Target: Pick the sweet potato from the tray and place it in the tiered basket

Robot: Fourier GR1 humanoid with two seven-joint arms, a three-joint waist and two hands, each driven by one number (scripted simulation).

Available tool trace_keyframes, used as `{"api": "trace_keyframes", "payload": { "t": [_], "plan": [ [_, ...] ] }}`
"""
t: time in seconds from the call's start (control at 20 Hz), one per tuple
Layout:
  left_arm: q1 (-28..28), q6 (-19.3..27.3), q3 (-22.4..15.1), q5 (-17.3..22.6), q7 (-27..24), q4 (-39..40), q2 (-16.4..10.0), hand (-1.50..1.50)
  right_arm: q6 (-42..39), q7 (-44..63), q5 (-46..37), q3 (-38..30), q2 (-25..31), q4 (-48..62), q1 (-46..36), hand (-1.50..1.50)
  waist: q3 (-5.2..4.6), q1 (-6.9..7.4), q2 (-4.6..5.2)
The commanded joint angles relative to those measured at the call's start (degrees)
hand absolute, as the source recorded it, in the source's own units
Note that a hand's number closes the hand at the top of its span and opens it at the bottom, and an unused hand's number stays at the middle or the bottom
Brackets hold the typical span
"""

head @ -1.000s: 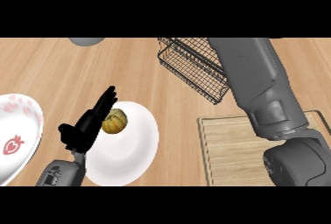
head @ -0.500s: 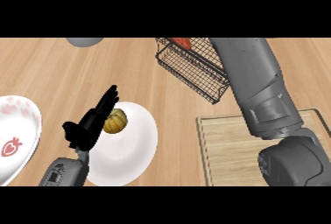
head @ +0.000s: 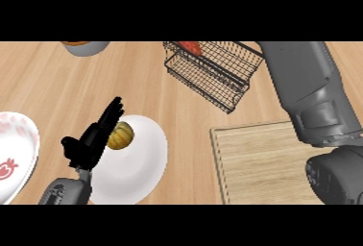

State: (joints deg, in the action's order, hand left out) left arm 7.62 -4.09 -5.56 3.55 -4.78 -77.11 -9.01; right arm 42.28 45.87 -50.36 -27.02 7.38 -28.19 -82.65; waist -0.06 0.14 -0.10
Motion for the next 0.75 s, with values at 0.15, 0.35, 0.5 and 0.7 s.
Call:
{"api": "trace_keyframes", "payload": {
  "t": [0.15, 0.35, 0.5, 0.7],
  "plan": [
    [-3.93, -0.15, 1.41, 0.39, -1.93, -0.74, -1.03, 0.00, 6.93, 1.71, -3.98, 1.82, 4.63, -11.72, 6.44, -1.50, 0.07, -2.86, -1.34],
    [-2.52, 0.73, 2.98, 1.57, 1.98, -2.28, -1.46, 0.00, 2.46, 0.41, -0.39, 1.71, 3.59, -24.42, 13.92, -1.50, 0.15, -4.92, -2.07],
    [-5.65, 0.77, 3.23, 1.10, -0.95, -0.80, -1.51, 0.00, -2.25, 0.64, 2.26, 1.64, 5.27, -33.54, 19.47, -1.50, 0.12, -6.18, -2.39],
    [-7.10, 1.59, 3.14, 0.99, 0.37, -2.64, -1.33, 0.00, -10.86, 1.39, 5.36, 2.99, 6.46, -44.40, 28.81, -1.50, 0.15, -6.95, -2.70]
  ]
}}
